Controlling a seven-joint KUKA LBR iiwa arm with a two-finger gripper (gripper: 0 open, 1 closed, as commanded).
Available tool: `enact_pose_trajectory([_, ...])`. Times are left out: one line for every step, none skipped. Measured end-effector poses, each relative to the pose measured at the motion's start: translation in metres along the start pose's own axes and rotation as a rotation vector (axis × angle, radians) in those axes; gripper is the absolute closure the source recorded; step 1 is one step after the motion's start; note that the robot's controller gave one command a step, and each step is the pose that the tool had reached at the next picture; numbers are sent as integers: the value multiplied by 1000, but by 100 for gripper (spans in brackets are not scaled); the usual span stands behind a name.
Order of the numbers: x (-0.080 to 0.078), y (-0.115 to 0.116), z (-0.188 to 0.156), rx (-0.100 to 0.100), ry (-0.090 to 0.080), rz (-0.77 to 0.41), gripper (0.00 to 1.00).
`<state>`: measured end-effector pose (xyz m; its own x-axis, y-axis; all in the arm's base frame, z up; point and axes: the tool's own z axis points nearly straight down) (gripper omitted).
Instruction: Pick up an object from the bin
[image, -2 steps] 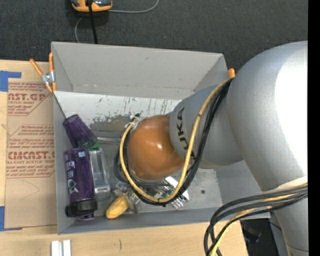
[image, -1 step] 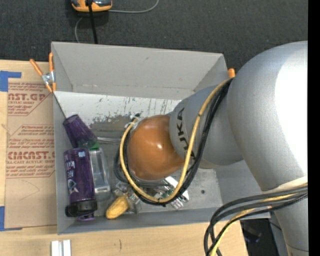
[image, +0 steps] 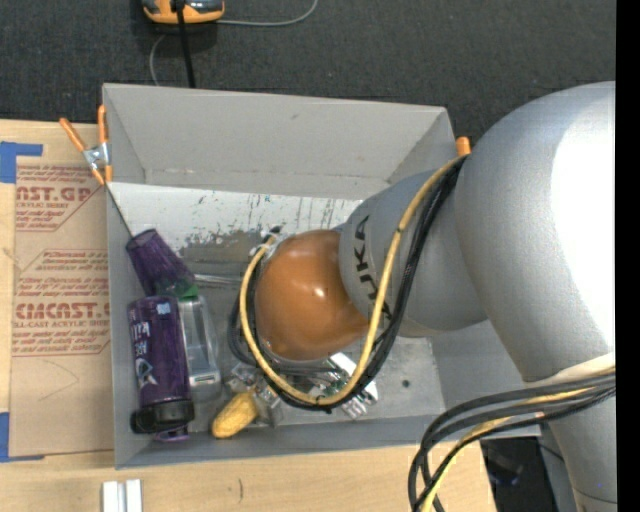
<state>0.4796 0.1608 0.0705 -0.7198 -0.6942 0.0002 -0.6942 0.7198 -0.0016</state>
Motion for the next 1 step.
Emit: enact_pose_trajectory([1, 1, -5, -2, 4, 0, 100])
